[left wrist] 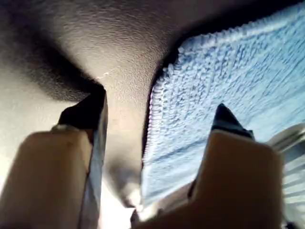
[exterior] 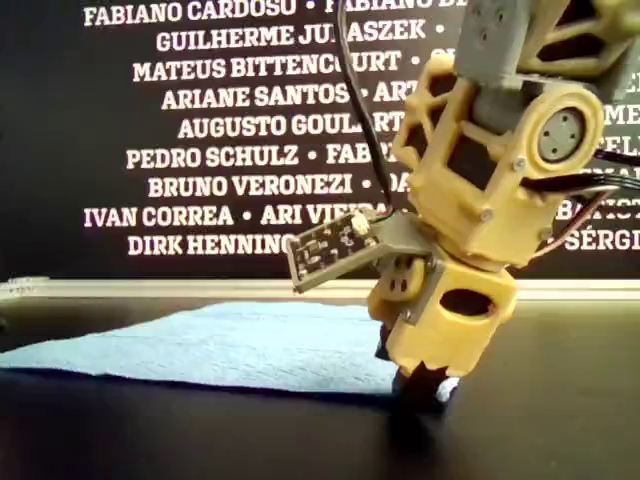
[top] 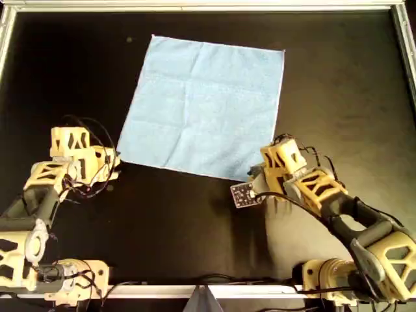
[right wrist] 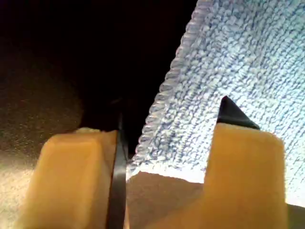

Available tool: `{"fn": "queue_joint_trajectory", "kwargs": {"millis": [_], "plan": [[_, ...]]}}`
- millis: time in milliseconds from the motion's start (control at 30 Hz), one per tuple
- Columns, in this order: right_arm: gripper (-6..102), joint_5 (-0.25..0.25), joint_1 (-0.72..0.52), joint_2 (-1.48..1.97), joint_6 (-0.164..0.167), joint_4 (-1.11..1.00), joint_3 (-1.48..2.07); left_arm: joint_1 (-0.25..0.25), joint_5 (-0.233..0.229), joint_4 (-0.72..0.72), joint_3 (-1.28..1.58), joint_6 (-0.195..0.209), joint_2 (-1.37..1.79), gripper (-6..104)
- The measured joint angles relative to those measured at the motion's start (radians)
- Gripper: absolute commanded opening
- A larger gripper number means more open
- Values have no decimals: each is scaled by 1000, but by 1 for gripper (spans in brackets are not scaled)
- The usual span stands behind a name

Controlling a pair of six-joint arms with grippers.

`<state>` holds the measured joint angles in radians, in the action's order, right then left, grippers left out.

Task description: Fold a cloth

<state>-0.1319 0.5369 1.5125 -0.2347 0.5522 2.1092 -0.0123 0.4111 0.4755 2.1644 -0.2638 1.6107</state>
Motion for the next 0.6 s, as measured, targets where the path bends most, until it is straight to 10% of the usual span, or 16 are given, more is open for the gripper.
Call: {"fn": "queue_joint_trajectory", "kwargs": {"millis": [600], "plan": [[75,0,-69,-11,0,-9,-5,3,2,-63,-216,-3,-229,77]]}}
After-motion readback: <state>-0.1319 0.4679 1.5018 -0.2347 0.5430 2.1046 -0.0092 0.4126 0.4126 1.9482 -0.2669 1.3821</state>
